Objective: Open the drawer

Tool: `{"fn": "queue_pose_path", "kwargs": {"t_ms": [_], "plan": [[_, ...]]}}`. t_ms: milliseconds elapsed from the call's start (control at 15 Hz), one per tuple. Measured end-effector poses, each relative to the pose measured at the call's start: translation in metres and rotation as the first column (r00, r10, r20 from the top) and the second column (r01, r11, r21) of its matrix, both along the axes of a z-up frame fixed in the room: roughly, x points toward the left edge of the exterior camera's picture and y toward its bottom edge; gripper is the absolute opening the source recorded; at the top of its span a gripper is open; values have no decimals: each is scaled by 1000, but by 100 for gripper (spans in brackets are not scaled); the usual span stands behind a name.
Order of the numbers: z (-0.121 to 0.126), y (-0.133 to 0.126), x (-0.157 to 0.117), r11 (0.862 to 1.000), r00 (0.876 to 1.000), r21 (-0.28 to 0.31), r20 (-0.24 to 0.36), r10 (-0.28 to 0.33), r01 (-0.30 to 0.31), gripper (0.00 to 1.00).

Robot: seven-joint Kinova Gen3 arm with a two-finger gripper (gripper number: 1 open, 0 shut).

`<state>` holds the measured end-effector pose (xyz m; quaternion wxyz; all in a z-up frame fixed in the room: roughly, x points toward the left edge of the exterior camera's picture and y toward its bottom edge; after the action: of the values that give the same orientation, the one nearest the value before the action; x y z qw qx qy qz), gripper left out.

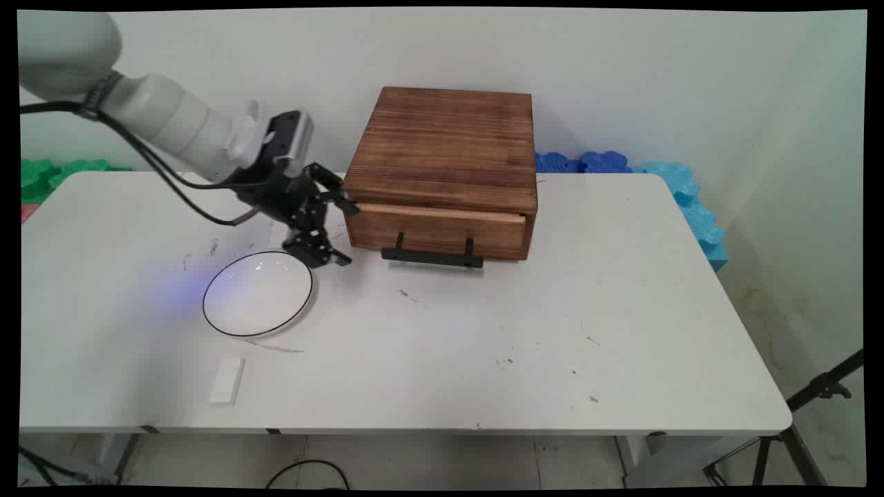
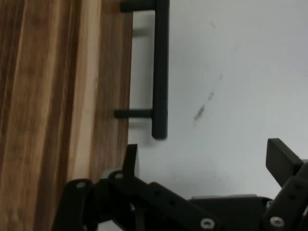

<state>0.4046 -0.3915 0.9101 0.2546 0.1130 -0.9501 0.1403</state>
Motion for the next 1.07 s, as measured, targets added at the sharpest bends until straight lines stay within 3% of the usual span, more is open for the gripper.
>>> {"fn": "queue_pose_path", "kwargs": {"t_ms": [1067], "plan": [[-41, -30, -83, 999, 997, -37, 60, 38, -36, 100]]}}
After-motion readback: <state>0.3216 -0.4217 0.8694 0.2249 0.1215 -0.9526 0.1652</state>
